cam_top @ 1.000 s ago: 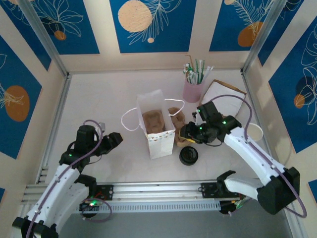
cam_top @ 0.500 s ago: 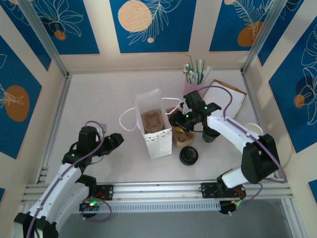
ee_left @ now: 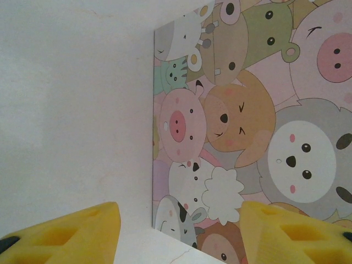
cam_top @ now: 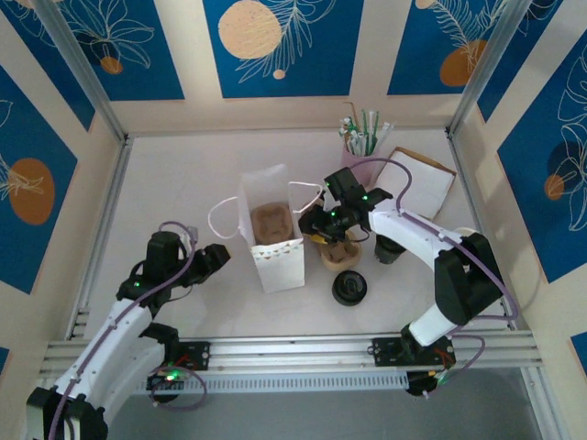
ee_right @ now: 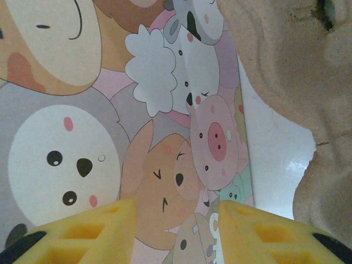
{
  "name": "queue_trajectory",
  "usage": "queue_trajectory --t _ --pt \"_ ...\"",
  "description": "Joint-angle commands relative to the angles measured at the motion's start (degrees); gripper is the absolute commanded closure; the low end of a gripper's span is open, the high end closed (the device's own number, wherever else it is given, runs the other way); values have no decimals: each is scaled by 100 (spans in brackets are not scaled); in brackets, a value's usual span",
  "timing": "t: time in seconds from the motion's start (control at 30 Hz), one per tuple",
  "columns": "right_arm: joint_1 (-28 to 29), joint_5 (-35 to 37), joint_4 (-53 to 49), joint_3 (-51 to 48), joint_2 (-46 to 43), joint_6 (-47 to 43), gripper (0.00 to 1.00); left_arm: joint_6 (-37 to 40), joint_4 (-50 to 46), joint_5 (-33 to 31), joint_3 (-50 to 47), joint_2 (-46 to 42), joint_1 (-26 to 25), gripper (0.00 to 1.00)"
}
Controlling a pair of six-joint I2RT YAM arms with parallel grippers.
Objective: Pack the takeout coffee
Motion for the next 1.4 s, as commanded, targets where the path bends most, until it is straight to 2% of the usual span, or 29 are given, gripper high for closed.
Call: queue_trajectory --t 0.0,0.2,0.43,0.63,0.8,0.93,1.03,1.37 --pt "-51 116 -370 195 -226 -86 55 94 -45 121 128 -132 49 40" --pt "-447 798 -1433 169 -1296 -515 40 552 -964 -309 720 -614 48 34" --pt "-1087 1480 -2878 432 -2441 -1127 17 1092 -1971 -701 1693 -981 42 17" --pt "-1972 1574 -3499 564 -2617 -1627 8 1529 -2532 -828 2605 -937 42 6" --pt "-2573 1452 -3451 627 -2335 -1898 0 1723 -2716 -856 2957 -851 42 1" --pt "-2916 1287 -3177 656 -1938 -1980 1 1735 -2632 -815 2847 -808 37 0" --pt "-3041 1511 -3220 738 -1627 -2035 1 1722 -2584 -768 2767 -815 42 0" --pt "-2941 2332 -3671 861 -1290 -2198 2 1692 -2309 -663 2458 -778 39 0"
